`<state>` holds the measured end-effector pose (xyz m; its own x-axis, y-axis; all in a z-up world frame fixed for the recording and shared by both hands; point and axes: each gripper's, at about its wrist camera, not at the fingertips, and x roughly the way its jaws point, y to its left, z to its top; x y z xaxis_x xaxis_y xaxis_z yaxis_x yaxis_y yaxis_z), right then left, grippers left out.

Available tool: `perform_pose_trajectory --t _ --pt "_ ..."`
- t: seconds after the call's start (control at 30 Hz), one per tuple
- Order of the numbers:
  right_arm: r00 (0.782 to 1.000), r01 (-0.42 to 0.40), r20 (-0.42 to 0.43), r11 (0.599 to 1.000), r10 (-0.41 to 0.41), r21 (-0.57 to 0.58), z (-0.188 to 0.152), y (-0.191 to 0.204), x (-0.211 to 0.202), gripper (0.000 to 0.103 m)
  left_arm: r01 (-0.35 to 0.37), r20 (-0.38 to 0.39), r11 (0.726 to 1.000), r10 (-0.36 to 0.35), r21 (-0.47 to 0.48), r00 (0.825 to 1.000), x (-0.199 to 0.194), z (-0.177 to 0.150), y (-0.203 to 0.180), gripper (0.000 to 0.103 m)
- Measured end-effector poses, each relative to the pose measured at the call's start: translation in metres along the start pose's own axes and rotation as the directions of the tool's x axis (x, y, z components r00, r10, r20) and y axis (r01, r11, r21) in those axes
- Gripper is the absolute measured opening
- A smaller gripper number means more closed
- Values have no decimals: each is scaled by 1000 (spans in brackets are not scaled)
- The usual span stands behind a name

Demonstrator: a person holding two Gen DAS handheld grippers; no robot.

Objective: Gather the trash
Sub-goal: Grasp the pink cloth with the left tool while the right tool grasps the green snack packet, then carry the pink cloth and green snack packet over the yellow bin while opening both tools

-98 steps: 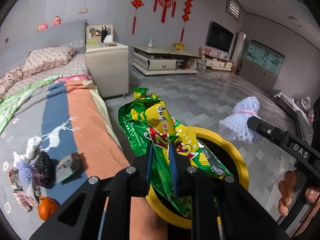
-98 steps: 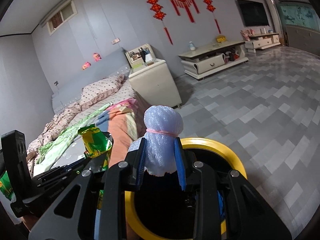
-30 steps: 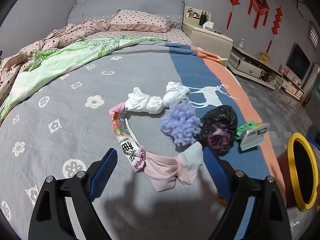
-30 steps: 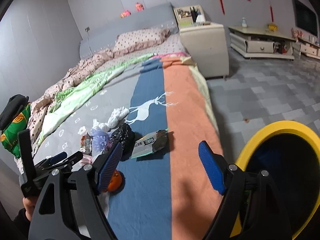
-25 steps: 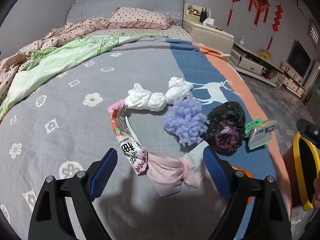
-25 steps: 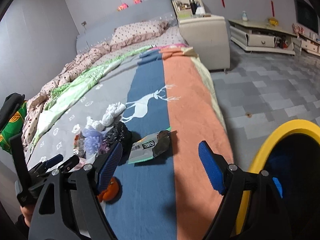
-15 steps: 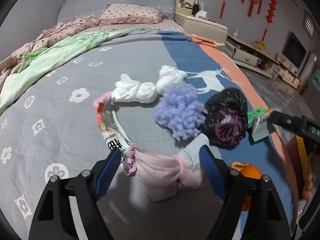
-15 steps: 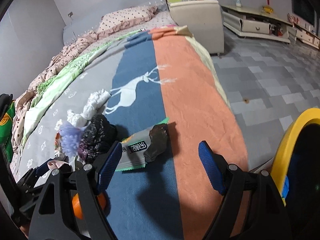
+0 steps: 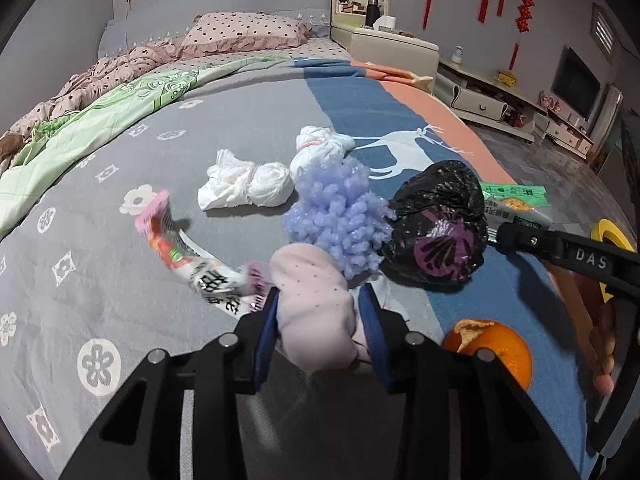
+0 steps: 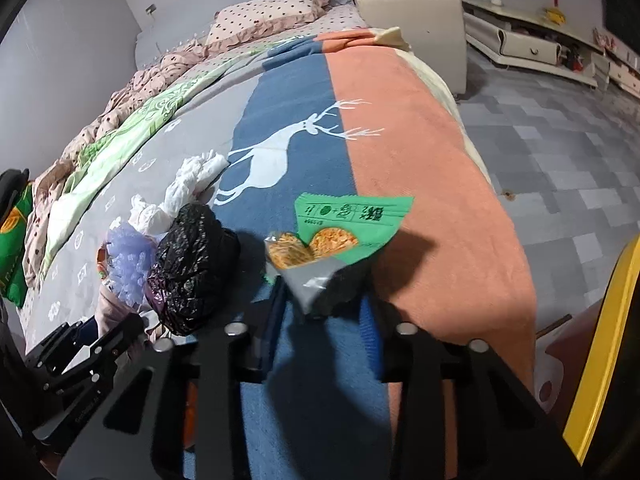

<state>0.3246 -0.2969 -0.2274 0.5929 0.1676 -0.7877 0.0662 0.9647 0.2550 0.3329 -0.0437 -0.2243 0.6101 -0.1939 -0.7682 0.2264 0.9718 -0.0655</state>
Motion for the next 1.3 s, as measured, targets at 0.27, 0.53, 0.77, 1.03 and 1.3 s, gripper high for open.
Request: perform_pose_trajectory --t 0.27,0.53,0.77,1.03,1.3 --pt "999 4 39 1000 -4 -9 -1 2 -17 15 19 11 999 -19 -27 1000 -14 0 9 31" --pt "993 -48 105 999 49 -7 -4 0 -69 14 19 64 999 -16 -44 998 -50 1 18 31" --pt "980 -95 173 995 95 -13 -12 -2 -127 14 18 136 999 -12 -44 991 -93 4 15 31" --pt "960 -90 266 996 92 -18 -24 -10 -192 14 43 211 999 -39 -15 977 -137 10 -9 31" --pt "930 -73 363 997 65 9 -34 -34 -259 14 98 255 995 -100 21 962 -164 20 -45 31"
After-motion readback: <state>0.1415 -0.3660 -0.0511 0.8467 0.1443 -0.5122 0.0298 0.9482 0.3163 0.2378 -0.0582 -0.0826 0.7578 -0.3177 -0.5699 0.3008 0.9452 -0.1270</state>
